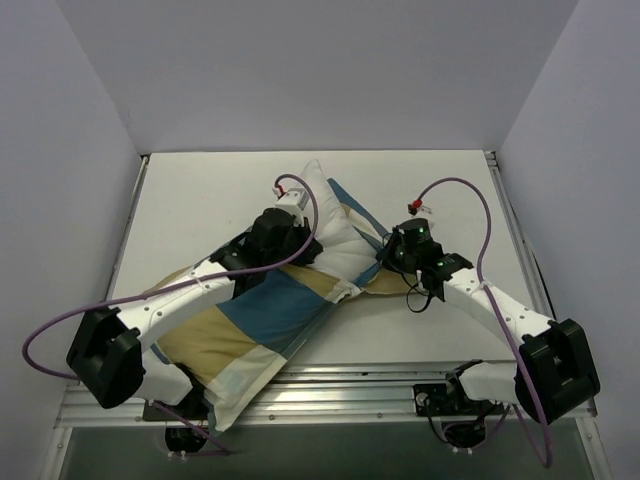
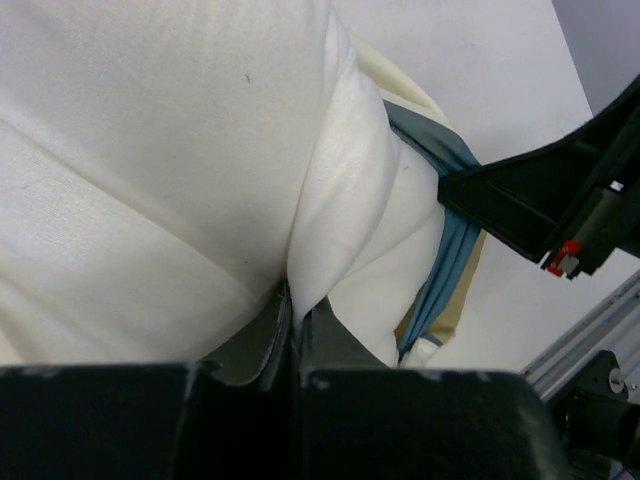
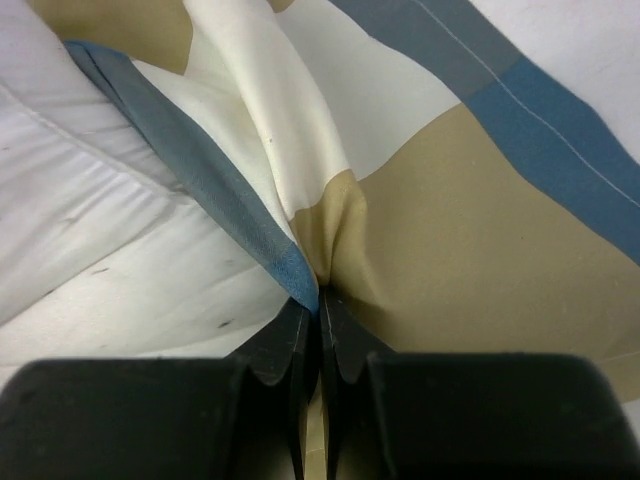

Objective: Remove the pillowcase from the pillow

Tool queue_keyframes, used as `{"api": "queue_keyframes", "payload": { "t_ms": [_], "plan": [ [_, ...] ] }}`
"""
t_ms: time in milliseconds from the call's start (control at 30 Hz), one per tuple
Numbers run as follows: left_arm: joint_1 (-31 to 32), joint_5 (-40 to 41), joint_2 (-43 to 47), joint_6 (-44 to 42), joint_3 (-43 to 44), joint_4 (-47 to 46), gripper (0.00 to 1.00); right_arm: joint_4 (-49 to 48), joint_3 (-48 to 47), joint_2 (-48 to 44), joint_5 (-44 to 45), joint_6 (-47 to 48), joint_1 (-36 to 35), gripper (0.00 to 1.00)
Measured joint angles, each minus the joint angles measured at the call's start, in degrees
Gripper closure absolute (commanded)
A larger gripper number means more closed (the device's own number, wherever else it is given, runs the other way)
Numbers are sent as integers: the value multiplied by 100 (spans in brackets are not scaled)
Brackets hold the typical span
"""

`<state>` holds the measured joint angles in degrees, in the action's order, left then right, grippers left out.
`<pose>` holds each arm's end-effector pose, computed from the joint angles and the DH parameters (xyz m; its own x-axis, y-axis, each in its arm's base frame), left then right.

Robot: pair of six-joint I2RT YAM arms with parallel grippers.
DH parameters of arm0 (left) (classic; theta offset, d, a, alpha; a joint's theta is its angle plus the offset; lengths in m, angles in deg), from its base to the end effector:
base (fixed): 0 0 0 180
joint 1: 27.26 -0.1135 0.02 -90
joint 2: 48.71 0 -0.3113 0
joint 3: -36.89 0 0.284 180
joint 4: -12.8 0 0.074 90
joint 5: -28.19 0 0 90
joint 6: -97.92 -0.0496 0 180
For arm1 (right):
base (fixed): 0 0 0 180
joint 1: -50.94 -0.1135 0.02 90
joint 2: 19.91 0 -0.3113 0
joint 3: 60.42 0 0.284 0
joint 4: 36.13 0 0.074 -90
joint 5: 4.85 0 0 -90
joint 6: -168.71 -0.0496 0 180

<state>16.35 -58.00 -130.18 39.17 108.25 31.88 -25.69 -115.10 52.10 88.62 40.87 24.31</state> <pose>0.2638 -0.2468 0.3113 -0.6371 -0.1080 -0.7632 0.3693 0.8264 -0.4252 0.2733 0.1337 0.2674 -0.5740 0.3972 -0.7161 -0.0600 0.8517 0.5205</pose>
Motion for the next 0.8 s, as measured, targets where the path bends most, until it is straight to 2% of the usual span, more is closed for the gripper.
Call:
{"api": "queue_keyframes", "payload": {
  "t_ms": [100,300,567,733,767,800],
  "plan": [
    [-111,-184,339,55,-160,114,98,-136,160,-79,-656,-24,363,100],
    [-487,-485,1086,201,-516,387,98,-374,323,-87,-1390,-31,634,100],
    [-1294,-688,1886,343,-555,820,98,-389,595,-87,-1731,20,870,100],
    [-1532,-901,2083,437,-557,955,98,-599,640,-120,-2065,166,955,100],
    [-1552,-977,2039,455,-557,929,98,-629,667,-144,-2144,225,975,100],
    [-1565,-1067,1978,472,-553,859,98,-636,695,-179,-2194,282,984,93]
  ]
}}
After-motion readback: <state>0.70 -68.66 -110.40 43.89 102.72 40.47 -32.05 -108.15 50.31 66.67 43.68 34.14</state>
